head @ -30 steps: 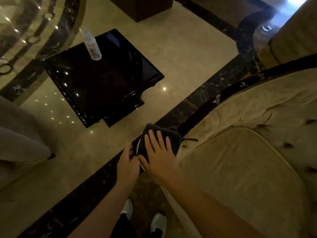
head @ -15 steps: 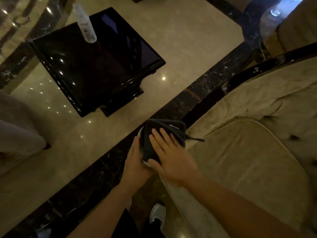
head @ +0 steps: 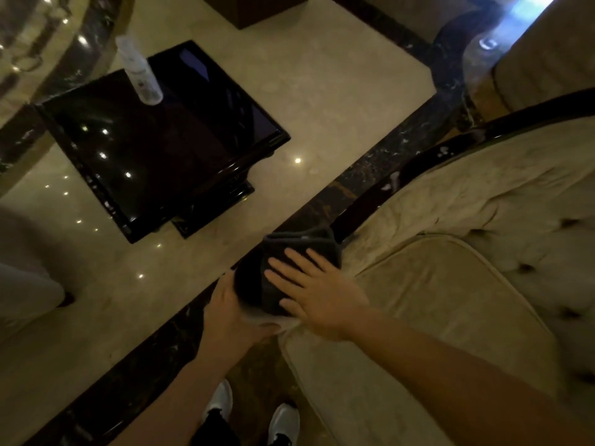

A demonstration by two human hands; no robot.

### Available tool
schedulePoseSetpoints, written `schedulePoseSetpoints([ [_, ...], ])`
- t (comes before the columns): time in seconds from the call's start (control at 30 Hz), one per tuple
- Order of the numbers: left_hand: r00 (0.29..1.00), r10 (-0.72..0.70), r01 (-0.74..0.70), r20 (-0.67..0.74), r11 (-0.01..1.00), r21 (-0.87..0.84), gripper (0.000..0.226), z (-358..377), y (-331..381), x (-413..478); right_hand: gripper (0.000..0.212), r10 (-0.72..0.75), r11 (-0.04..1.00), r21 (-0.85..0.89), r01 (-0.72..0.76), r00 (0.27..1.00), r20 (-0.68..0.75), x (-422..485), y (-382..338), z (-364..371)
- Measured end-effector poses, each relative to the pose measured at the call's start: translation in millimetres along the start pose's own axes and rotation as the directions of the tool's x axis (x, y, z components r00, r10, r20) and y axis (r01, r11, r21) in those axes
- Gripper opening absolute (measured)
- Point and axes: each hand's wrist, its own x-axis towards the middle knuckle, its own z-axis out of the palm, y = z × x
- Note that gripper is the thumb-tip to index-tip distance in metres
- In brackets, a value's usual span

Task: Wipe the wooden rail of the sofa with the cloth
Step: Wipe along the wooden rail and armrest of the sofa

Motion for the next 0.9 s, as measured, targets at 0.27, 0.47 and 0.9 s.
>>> schedulePoseSetpoints([
  [0.27, 0.968, 0.234, -0.176, -0.087, 0.888, 0.425, 0.121, 10.2, 53.8, 21.8, 0.056, 0.452, 0.890, 0.030, -0.456, 0.869, -0.200, 3.6, 73.1, -45.9],
  [0.47, 0.961, 0.277, -0.256, 0.006, 0.882, 0.396, 0.087, 43.0, 129.6, 46.5, 0.057, 0.079, 0.985, -0.147, -0.089, 0.995, -0.068, -9.0, 69.5, -37.0],
  [0.9, 0.958, 0.276, -0.282, 0.075, 0.865, 0.415, 0.050, 78.9, 218.2, 99.0, 0.056, 0.584, 0.810, 0.301, -0.503, 0.743, -0.327, -20.6, 153.0, -46.4],
])
